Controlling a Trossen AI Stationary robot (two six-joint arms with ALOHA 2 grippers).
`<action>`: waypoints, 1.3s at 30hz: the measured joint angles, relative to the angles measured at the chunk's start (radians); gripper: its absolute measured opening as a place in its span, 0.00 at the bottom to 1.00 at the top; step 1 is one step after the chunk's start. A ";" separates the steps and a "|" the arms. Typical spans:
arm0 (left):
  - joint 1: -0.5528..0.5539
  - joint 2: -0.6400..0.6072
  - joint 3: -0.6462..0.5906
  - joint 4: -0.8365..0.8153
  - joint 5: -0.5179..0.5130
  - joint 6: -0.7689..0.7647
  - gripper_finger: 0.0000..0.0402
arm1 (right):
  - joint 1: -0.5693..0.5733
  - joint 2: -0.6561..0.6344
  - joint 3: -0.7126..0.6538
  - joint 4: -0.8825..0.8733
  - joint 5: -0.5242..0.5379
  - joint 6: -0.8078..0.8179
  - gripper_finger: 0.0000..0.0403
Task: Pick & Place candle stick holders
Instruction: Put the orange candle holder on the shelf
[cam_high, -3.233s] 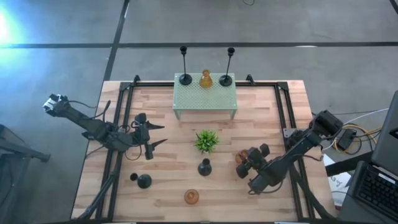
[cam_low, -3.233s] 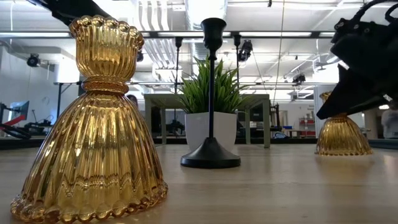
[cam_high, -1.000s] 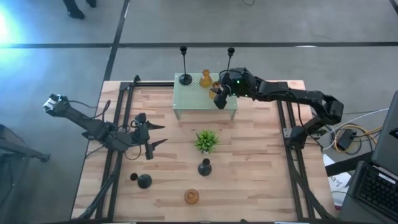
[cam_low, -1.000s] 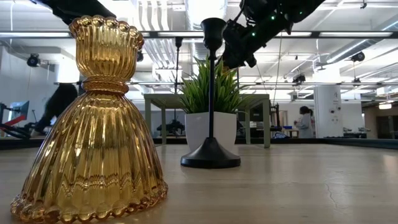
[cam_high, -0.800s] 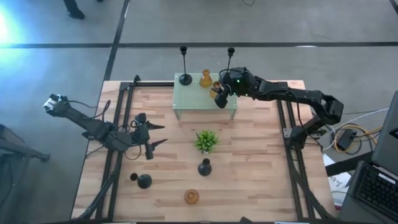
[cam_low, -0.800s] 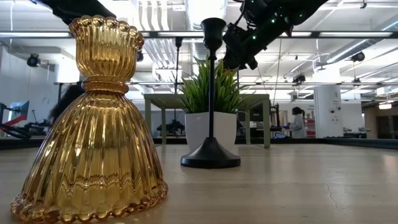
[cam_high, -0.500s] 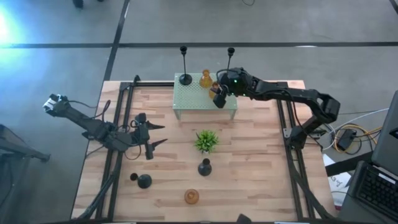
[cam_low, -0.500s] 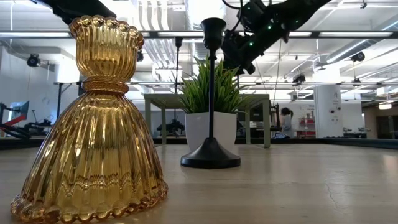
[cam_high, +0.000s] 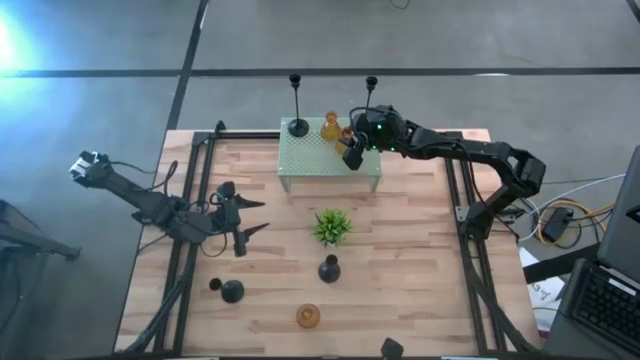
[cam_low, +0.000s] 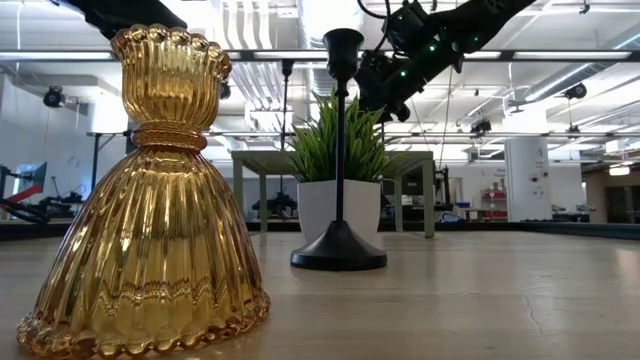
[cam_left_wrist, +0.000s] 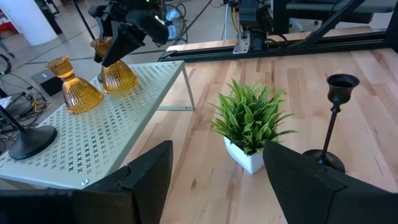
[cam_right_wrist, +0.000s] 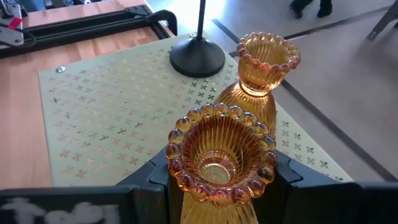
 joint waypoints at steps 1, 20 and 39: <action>0.000 0.000 0.000 0.000 0.000 0.000 0.63 | 0.000 0.000 0.000 0.000 -0.001 0.000 0.31; 0.000 0.000 0.000 0.000 0.000 0.001 0.63 | -0.007 0.000 -0.013 0.028 0.007 0.021 0.31; 0.000 0.000 0.000 -0.006 0.000 0.001 0.63 | -0.010 0.066 0.015 0.057 0.006 0.022 0.31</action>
